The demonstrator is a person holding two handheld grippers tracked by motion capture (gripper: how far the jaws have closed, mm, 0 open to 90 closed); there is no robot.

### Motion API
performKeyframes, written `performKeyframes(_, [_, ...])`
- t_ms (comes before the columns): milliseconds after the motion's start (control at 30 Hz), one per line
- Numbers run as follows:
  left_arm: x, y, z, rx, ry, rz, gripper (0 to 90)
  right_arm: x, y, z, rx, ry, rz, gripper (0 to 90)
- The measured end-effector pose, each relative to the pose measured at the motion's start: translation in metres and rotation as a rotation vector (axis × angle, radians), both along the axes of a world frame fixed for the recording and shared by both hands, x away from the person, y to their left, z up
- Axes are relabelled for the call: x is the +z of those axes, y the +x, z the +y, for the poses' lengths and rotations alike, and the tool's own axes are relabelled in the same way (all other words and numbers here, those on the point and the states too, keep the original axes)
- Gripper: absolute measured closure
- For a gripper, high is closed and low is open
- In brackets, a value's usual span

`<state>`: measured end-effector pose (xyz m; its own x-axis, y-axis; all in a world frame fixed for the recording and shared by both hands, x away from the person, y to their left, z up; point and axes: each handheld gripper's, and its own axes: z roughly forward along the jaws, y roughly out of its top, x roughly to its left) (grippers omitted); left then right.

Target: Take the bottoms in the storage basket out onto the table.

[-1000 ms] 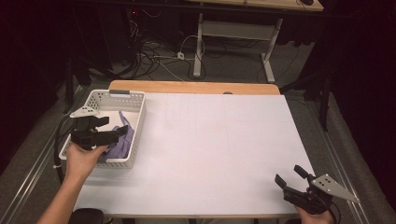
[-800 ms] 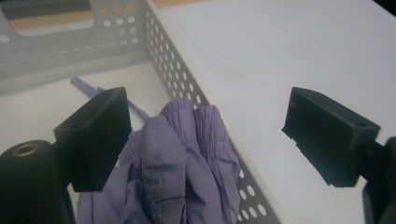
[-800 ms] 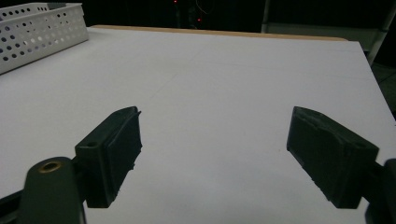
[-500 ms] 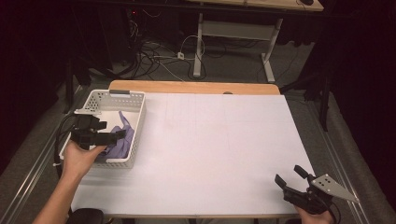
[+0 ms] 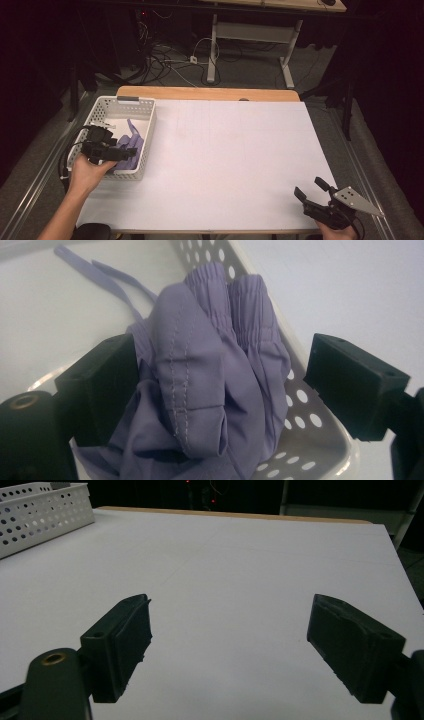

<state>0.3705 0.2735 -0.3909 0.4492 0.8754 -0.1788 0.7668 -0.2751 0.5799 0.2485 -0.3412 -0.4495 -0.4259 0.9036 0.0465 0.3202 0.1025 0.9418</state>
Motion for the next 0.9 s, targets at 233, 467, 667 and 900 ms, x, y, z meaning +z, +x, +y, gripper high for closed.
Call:
performKeyframes(233, [-0.01, 0.004, -0.004, -0.002, 0.042, 0.054, 14.0, 0.0, 0.0, 0.0, 0.001, 0.0, 0.001, 18.5])
performKeyframes(467, [-0.016, 0.008, -0.007, 0.007, 0.08, 0.089, 14.5, 0.0, 0.0, 0.0, -0.003, 0.006, 0.004, 18.5])
performKeyframes(667, [-0.021, 0.012, -0.01, 0.015, 0.101, 0.132, 26.2, 0.0, 0.0, -0.001, -0.003, 0.007, 0.006, 18.6])
performKeyframes(900, [-0.026, 0.015, -0.004, 0.018, 0.041, 0.192, 64.8, 0.0, 0.0, 0.0, -0.003, 0.006, 0.005, 18.7])
